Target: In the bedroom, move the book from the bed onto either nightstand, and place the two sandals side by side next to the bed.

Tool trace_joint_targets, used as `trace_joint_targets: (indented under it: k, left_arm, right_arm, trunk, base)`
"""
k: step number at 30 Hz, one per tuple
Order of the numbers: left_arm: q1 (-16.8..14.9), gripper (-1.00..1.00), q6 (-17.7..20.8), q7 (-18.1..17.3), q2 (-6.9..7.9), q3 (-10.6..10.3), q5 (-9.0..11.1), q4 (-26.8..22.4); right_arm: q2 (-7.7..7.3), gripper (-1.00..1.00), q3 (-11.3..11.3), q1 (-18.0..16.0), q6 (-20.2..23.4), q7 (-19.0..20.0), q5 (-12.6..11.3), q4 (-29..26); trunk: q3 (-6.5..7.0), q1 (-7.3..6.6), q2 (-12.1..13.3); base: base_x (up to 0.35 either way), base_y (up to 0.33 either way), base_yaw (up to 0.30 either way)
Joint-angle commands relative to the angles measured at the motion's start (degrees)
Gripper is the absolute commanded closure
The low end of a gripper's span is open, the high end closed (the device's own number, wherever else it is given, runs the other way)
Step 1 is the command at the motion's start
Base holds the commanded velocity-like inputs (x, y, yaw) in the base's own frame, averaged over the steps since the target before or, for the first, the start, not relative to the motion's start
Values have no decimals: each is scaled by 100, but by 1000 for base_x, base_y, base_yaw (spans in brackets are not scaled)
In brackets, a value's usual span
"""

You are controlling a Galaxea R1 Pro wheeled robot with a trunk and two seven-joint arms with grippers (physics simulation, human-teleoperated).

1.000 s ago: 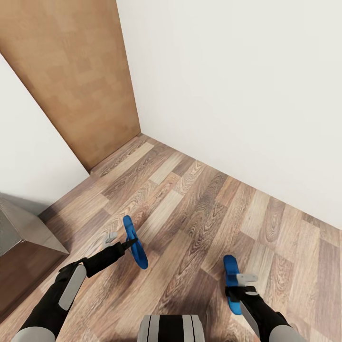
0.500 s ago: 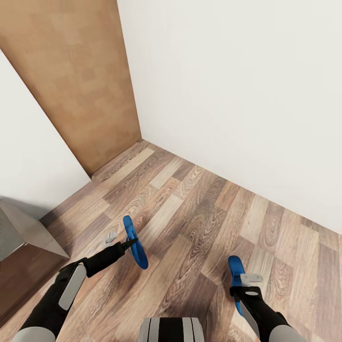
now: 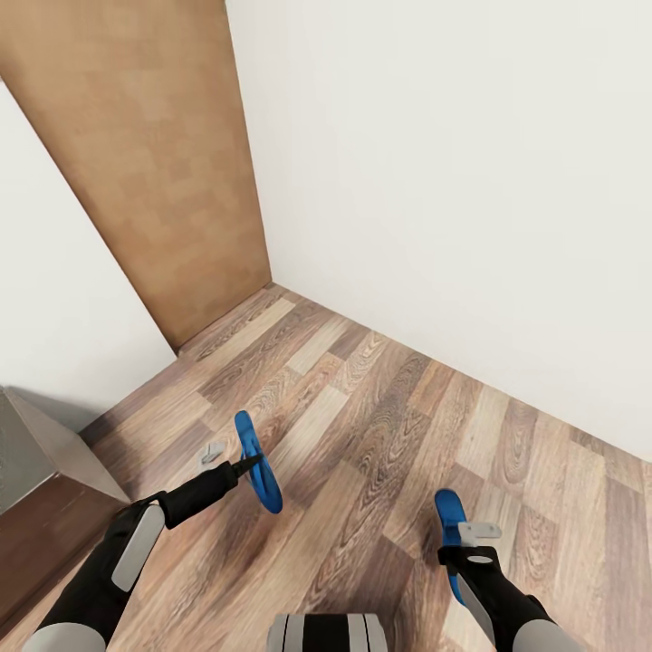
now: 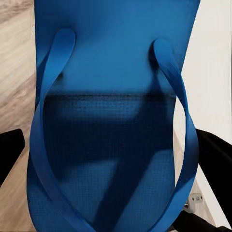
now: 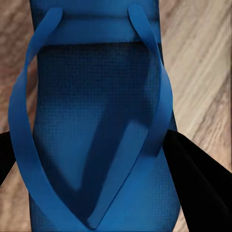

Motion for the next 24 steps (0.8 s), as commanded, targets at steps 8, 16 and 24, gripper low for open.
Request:
trace_joint_targets:
  k: [8, 16, 24]
  left_arm:
    - [-2, 100, 40, -4, 0, 12, 19, 0]
    - [-3, 100, 40, -4, 0, 11, 19, 0]
    - [-1, 100, 40, -4, 1, 13, 20, 0]
  right_arm:
    - [-2, 100, 14, 1, 40, -23, -10, -12]
    - [-3, 100, 14, 1, 40, -23, -10, -12]
    - [-3, 100, 14, 1, 40, -23, -10, -13]
  trunk:
    - [174, -21, 10]
    - [351, -42, 20]
    - [528, -63, 31]
  base:
    - [0, 0, 0]
    - [0, 0, 0]
    - [0, 0, 0]
